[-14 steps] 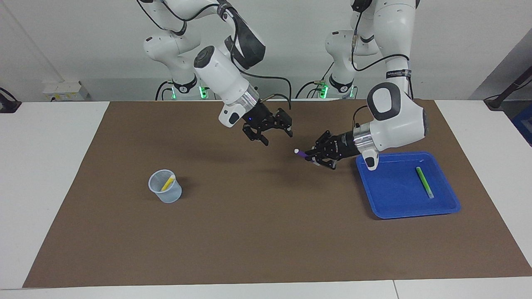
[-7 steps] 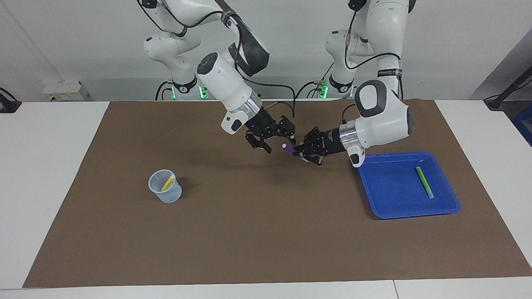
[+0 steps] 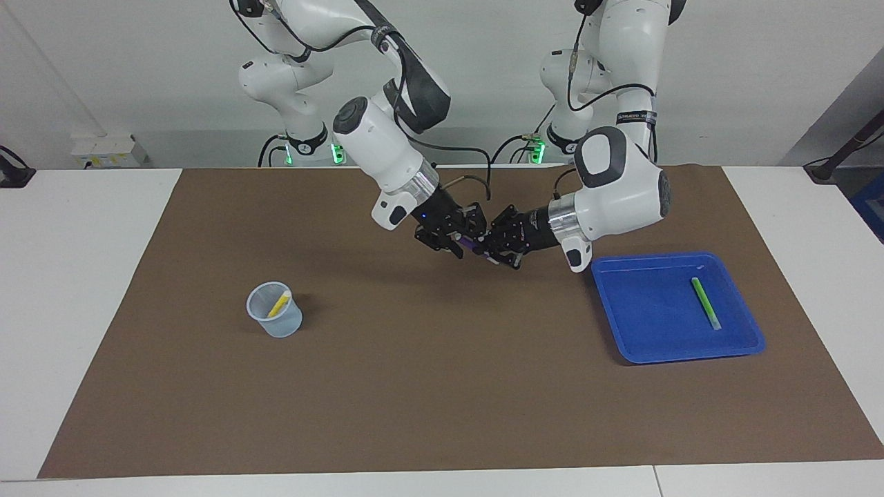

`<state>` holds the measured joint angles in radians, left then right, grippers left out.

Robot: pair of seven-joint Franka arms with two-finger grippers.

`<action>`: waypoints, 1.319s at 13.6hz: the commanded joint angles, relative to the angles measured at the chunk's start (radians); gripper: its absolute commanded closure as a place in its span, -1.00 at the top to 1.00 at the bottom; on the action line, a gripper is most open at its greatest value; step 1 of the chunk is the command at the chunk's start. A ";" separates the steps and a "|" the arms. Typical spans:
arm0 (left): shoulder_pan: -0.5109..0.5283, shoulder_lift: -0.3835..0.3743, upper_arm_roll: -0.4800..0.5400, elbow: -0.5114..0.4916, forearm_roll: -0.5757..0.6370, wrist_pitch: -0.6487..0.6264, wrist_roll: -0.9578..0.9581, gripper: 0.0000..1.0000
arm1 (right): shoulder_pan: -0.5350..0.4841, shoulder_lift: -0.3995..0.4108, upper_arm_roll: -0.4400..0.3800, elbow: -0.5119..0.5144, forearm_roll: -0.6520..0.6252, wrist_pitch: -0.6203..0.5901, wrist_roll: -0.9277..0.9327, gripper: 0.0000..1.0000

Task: Transfer and insert pens with both arms
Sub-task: 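Lift the purple pen with the left gripper toward the right gripper, then grasp the purple pen with the right gripper and open the left gripper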

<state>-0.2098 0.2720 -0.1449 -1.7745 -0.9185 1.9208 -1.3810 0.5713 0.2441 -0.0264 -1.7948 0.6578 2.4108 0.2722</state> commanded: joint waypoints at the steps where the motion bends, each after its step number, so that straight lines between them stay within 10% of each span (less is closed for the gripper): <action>1: -0.023 -0.034 0.013 -0.031 -0.026 0.030 -0.018 -1.00 | -0.028 -0.031 -0.007 0.000 0.022 -0.096 -0.024 0.07; 18: -0.023 -0.034 0.015 -0.031 -0.026 0.030 -0.018 -1.00 | -0.044 -0.054 -0.006 -0.006 0.009 -0.125 -0.027 -0.21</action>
<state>-0.2175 0.2650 -0.1439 -1.7744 -0.9238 1.9312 -1.3881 0.5302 0.1955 -0.0350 -1.7893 0.6578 2.2757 0.2697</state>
